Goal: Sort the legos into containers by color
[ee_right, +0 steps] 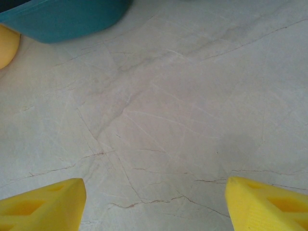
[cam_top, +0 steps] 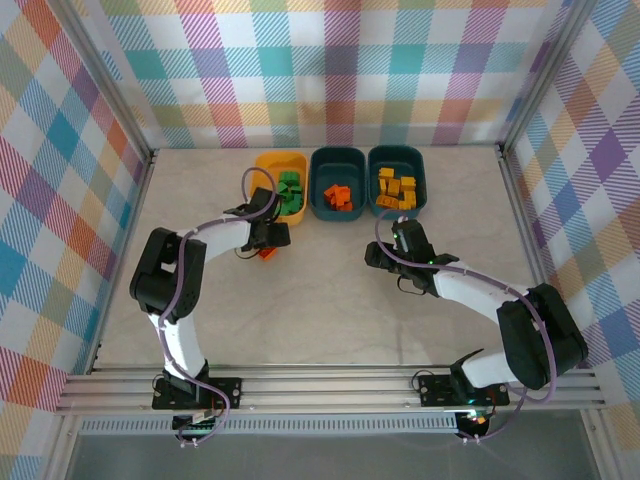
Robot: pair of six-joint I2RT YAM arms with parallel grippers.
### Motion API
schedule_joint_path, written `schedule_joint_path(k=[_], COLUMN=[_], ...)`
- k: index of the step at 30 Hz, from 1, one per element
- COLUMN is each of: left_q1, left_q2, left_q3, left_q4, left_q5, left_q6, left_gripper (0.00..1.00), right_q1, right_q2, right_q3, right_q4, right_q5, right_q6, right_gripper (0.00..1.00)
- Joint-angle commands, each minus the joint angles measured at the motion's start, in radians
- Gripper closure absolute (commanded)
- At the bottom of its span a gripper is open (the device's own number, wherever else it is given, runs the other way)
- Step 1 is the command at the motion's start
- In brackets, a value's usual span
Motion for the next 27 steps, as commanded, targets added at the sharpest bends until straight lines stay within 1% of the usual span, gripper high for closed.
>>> schedule_joint_path(k=[1,3,6,10,12,16,19,21,23,24,27], left_q1=[0.001,-0.005,-0.037,-0.110,-0.133,-0.140,-0.143,-0.153,-0.168,-0.176,-0.215], left_q2=[-0.012,-0.029,-0.052,-0.077,-0.073,-0.046,-0.018,-0.006,0.006,0.011,0.019], left_q3=[-0.037,-0.067,-0.094,-0.114,-0.113,-0.098,-0.071,-0.058,-0.038,-0.029,-0.005], left_q4=[0.074,0.095,0.104,0.119,0.116,0.094,0.063,0.054,0.000,-0.010,-0.034], left_q5=[0.070,0.104,0.112,0.082,0.067,0.033,0.033,0.016,-0.020,-0.033,-0.085], left_q6=[0.016,0.003,-0.013,-0.046,-0.060,-0.086,-0.108,-0.120,-0.124,-0.121,-0.098], left_gripper=[0.19,0.20,0.22,0.25,0.26,0.28,0.32,0.36,0.46,0.49,0.56], right_q1=[0.004,0.004,0.004,0.004,0.004,0.004,0.004,0.004,0.004,0.004,0.004], right_q2=[-0.007,0.002,0.019,0.038,0.042,0.042,0.041,0.042,0.039,0.038,0.035], right_q3=[0.007,0.009,0.015,0.022,0.023,0.024,0.023,0.023,0.023,0.024,0.022], right_q4=[0.012,0.015,0.017,0.017,0.017,0.014,0.014,0.014,0.014,0.015,0.014], right_q5=[0.005,-0.001,-0.010,-0.012,-0.012,-0.007,-0.009,-0.011,-0.014,-0.014,-0.014], right_q6=[-0.003,0.000,0.003,0.003,0.001,-0.001,-0.003,0.000,-0.001,-0.001,-0.001], right_gripper=[0.24,0.24,0.24,0.24,0.24,0.24,0.24,0.24,0.25,0.25,0.25])
